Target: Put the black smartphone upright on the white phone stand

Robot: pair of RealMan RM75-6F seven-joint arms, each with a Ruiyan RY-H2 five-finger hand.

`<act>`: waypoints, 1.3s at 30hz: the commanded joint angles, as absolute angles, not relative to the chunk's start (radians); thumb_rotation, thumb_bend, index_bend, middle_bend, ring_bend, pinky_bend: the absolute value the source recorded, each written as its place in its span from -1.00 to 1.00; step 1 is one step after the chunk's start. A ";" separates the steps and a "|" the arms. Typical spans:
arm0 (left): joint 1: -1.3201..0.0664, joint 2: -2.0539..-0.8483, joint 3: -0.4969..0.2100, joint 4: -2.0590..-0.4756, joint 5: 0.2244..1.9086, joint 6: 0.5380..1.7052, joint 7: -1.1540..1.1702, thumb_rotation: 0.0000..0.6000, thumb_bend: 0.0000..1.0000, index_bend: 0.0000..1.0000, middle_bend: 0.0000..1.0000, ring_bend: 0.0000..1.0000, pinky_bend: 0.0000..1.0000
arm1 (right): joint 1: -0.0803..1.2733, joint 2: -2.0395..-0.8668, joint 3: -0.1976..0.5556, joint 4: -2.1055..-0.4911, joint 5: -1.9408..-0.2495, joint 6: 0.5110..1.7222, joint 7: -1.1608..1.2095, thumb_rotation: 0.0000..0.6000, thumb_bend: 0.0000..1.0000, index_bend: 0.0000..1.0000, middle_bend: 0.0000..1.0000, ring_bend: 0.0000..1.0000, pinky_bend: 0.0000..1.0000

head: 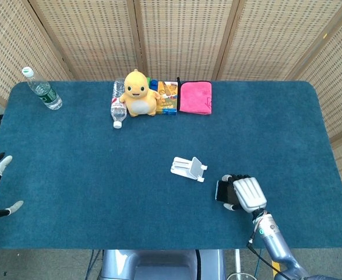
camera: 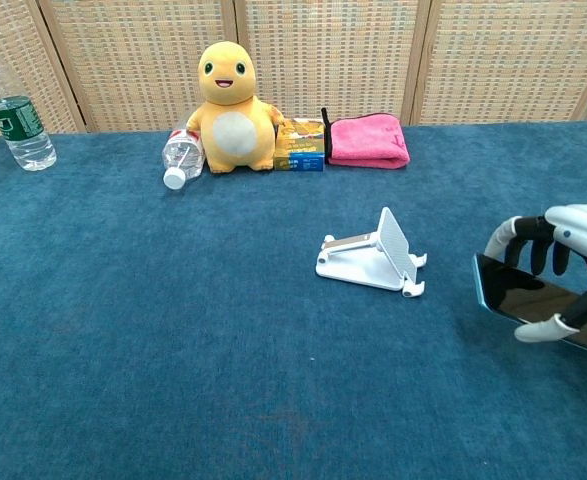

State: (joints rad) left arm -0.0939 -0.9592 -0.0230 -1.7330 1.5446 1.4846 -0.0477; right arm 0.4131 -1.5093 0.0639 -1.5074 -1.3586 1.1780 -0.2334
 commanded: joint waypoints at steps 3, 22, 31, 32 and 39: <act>-0.100 -0.958 -0.026 -1.732 1.535 1.473 -0.051 1.00 -1.00 -1.00 -1.00 -1.00 -1.00 | 0.447 -1.528 0.145 -1.521 -1.361 1.180 -0.103 1.00 0.03 -0.35 -0.06 -0.14 -0.15; -0.146 -0.936 -0.054 -1.732 1.441 1.370 -0.090 1.00 -1.00 -1.00 -1.00 -1.00 -1.00 | 0.599 -1.707 0.338 -1.446 -1.244 1.104 0.126 1.00 0.03 -0.32 -0.04 -0.11 -0.15; -0.155 -0.932 -0.059 -1.732 1.419 1.348 -0.094 1.00 -1.00 -1.00 -1.00 -1.00 -1.00 | 0.637 -1.802 0.315 -1.280 -1.353 1.164 0.230 1.00 0.03 -0.31 -0.04 -0.11 -0.15; -0.156 -0.932 -0.060 -1.732 1.417 1.346 -0.092 1.00 -1.00 -1.00 -1.00 -1.00 -1.00 | 0.640 -1.811 0.315 -1.264 -1.356 1.167 0.239 1.00 0.03 -0.31 -0.04 -0.11 -0.15; -0.163 -0.935 -0.063 -1.733 1.404 1.336 -0.082 1.00 -1.00 -1.00 -1.00 -1.00 -1.00 | 0.655 -1.865 0.312 -1.164 -1.372 1.185 0.307 1.00 0.03 -0.31 -0.04 -0.11 -0.15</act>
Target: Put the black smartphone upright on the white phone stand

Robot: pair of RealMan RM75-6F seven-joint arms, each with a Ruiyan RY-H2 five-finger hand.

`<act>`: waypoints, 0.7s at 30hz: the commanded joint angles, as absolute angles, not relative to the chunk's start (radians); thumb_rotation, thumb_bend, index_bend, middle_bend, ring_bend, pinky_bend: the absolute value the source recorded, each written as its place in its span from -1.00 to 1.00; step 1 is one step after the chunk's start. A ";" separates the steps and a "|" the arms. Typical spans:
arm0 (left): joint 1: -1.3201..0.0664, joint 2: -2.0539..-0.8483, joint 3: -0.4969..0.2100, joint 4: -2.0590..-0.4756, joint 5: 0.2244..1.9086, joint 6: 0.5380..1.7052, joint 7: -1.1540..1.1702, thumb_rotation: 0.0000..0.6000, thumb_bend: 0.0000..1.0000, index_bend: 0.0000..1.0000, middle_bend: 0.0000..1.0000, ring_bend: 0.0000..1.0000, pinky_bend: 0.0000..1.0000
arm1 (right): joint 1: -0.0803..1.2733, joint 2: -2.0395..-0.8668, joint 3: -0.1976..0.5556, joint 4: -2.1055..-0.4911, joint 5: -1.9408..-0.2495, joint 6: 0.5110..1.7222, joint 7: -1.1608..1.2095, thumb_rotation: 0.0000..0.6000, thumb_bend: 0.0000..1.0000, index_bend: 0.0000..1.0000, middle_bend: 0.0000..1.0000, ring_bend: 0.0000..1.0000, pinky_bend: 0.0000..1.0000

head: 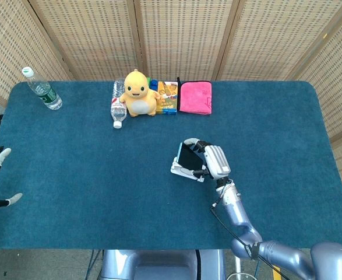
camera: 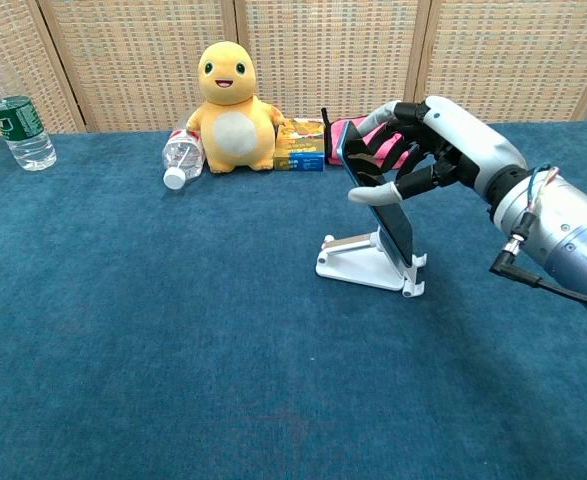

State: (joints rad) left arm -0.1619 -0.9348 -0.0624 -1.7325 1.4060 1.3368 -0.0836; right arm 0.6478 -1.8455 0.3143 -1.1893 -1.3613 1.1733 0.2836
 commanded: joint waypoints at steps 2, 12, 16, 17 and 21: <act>-0.164 -0.936 -0.063 -1.733 1.401 1.333 -0.080 1.00 -1.00 -1.00 -1.00 -1.00 -1.00 | 0.659 -1.873 0.311 -1.150 -1.377 1.190 0.320 1.00 0.03 -0.31 -0.04 -0.11 -0.15; -0.173 -0.944 -0.066 -1.735 1.380 1.316 -0.056 1.00 -1.00 -1.00 -1.00 -1.00 -1.00 | 0.679 -1.916 0.303 -1.057 -1.371 1.165 0.374 1.00 0.03 -0.31 -0.04 -0.11 -0.15; -0.176 -0.945 -0.068 -1.735 1.374 1.312 -0.053 1.00 -1.00 -1.00 -1.00 -1.00 -1.00 | 0.678 -1.927 0.296 -1.029 -1.369 1.161 0.399 1.00 0.03 -0.31 -0.04 -0.11 -0.15; -0.176 -0.945 -0.068 -1.735 1.374 1.312 -0.052 1.00 -1.00 -1.00 -1.00 -1.00 -1.00 | 0.677 -1.929 0.294 -1.022 -1.370 1.162 0.405 1.00 0.03 -0.31 -0.04 -0.11 -0.15; -0.177 -0.945 -0.066 -1.737 1.375 1.310 -0.049 1.00 -1.00 -1.00 -1.00 -1.00 -1.00 | 0.676 -1.938 0.292 -1.000 -1.371 1.165 0.431 1.00 0.03 -0.31 -0.04 -0.11 -0.15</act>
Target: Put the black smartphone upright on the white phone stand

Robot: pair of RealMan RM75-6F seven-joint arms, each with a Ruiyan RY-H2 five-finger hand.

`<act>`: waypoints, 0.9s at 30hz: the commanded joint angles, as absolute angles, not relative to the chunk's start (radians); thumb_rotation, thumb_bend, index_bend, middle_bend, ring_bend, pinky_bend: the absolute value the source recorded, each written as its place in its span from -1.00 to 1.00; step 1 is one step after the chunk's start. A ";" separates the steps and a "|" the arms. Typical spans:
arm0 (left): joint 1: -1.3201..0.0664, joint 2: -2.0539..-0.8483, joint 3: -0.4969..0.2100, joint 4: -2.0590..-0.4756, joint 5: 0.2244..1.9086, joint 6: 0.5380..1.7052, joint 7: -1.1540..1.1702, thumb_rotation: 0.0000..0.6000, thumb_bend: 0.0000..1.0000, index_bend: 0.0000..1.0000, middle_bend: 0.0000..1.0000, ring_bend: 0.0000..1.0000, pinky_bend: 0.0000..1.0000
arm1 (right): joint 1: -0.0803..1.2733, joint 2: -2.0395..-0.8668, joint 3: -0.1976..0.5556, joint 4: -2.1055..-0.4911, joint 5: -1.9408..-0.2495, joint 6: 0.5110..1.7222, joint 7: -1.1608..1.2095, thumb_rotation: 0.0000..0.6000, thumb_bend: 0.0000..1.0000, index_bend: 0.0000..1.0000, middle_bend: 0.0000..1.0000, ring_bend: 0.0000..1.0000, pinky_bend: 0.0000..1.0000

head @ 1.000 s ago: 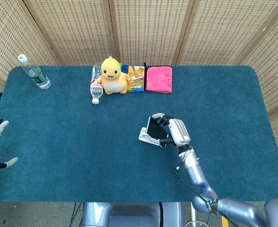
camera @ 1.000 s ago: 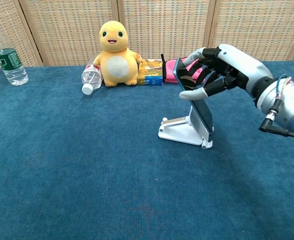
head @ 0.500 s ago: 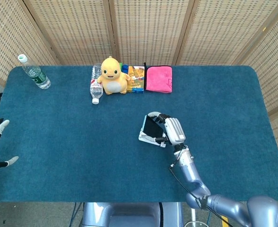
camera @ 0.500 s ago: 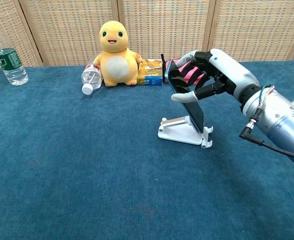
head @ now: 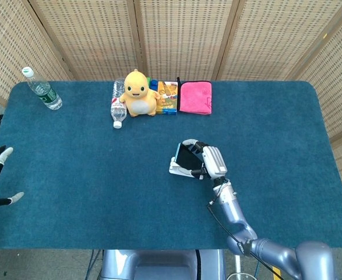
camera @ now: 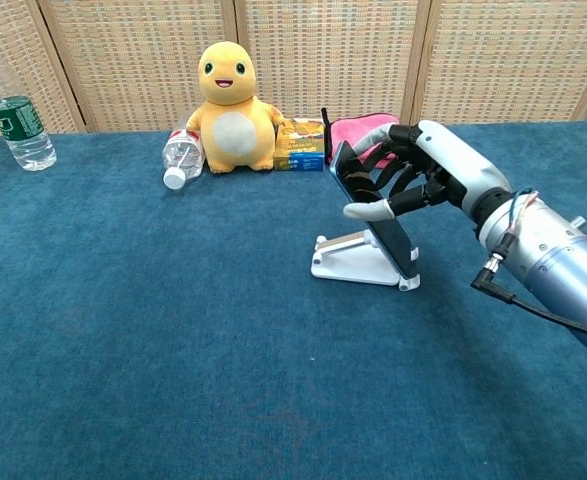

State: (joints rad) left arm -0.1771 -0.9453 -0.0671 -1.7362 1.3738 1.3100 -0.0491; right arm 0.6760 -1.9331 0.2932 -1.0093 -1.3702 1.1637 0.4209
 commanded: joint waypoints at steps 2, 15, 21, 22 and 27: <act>-0.177 -0.945 -0.066 -1.737 1.376 1.311 -0.049 1.00 -1.00 -1.00 -1.00 -1.00 -1.00 | 0.677 -1.938 0.293 -0.994 -1.374 1.169 0.446 1.00 0.03 -0.31 -0.04 -0.11 -0.15; -0.176 -0.947 -0.064 -1.737 1.379 1.315 -0.045 1.00 -1.00 -1.00 -1.00 -1.00 -1.00 | 0.673 -1.956 0.284 -0.940 -1.378 1.167 0.531 1.00 -0.06 -0.31 -0.05 -0.11 -0.15; -0.177 -0.948 -0.063 -1.738 1.378 1.315 -0.042 1.00 -1.00 -1.00 -1.00 -1.00 -1.00 | 0.673 -1.964 0.285 -0.908 -1.380 1.169 0.566 1.00 -0.09 -0.31 -0.06 -0.11 -0.15; -0.177 -0.948 -0.063 -1.738 1.378 1.315 -0.042 1.00 -1.00 -1.00 -1.00 -1.00 -1.00 | 0.673 -1.964 0.284 -0.905 -1.381 1.170 0.570 1.00 -0.10 -0.31 -0.06 -0.11 -0.15; -0.176 -0.951 -0.062 -1.739 1.379 1.317 -0.034 1.00 -1.00 -1.00 -1.00 -1.00 -1.00 | 0.668 -1.965 0.262 -0.879 -1.405 1.180 0.610 1.00 -0.25 -0.41 -0.19 -0.19 -0.15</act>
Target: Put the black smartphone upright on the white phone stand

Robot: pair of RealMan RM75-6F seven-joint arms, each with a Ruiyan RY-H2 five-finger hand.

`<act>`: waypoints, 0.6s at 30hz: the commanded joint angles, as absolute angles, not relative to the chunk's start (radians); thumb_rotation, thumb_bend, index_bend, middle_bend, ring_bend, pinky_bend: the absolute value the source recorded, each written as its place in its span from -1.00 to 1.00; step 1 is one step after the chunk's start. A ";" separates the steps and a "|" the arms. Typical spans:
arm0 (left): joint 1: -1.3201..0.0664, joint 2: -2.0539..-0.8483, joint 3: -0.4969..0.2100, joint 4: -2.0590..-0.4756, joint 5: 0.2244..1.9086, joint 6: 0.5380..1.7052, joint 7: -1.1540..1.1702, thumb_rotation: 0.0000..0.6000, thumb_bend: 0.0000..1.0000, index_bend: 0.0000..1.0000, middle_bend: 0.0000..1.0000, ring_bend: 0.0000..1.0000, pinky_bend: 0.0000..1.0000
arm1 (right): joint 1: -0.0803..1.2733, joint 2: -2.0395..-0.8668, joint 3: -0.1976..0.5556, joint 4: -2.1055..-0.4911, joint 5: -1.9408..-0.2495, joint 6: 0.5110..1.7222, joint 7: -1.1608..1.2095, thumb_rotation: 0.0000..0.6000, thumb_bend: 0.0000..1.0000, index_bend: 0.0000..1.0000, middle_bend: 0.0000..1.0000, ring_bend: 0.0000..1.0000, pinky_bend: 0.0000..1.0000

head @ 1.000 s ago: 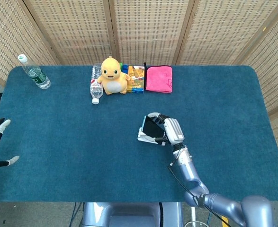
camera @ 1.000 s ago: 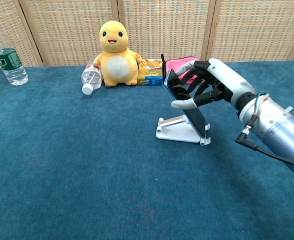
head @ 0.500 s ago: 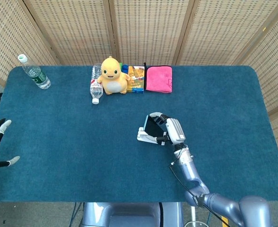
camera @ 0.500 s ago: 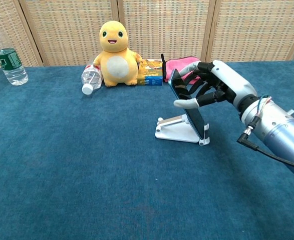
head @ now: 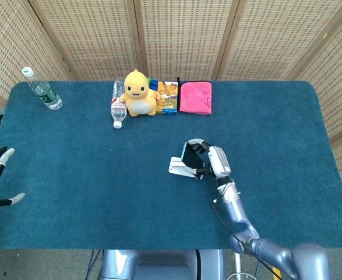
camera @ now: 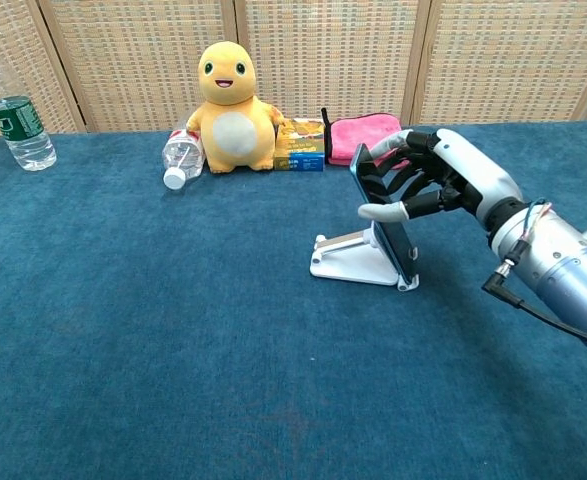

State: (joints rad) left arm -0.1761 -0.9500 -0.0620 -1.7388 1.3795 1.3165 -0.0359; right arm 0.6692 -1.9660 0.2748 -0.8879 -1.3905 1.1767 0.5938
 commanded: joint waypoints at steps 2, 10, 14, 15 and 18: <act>-0.176 -0.951 -0.062 -1.740 1.379 1.318 -0.033 1.00 -1.00 -1.00 -1.00 -1.00 -1.00 | 0.668 -1.960 0.250 -0.876 -1.418 1.180 0.628 1.00 -0.40 -0.61 -0.34 -0.29 -0.15; -0.175 -0.951 -0.061 -1.740 1.380 1.319 -0.033 1.00 -1.00 -1.00 -1.00 -1.00 -1.00 | 0.671 -1.951 0.238 -0.866 -1.434 1.182 0.645 1.00 -0.69 -0.91 -0.74 -0.55 -0.15; -0.176 -0.951 -0.061 -1.740 1.380 1.319 -0.033 1.00 -1.00 -1.00 -1.00 -1.00 -1.00 | 0.671 -1.939 0.233 -0.875 -1.441 1.185 0.641 1.00 -0.76 -0.95 -0.83 -0.64 -0.20; -0.176 -0.952 -0.060 -1.740 1.381 1.319 -0.032 1.00 -1.00 -1.00 -1.00 -1.00 -1.00 | 0.671 -1.931 0.229 -0.883 -1.445 1.184 0.641 1.00 -0.80 -0.98 -0.87 -0.69 -0.26; -0.175 -0.952 -0.060 -1.740 1.383 1.321 -0.031 1.00 -1.00 -1.00 -1.00 -1.00 -1.00 | 0.670 -1.910 0.220 -0.905 -1.454 1.180 0.646 1.00 -0.90 -1.00 -0.98 -0.91 -0.49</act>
State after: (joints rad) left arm -0.1749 -0.9516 -0.0598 -1.7403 1.3826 1.3212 -0.0308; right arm 0.6710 -1.9182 0.2248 -0.8973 -1.4493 1.1822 0.6436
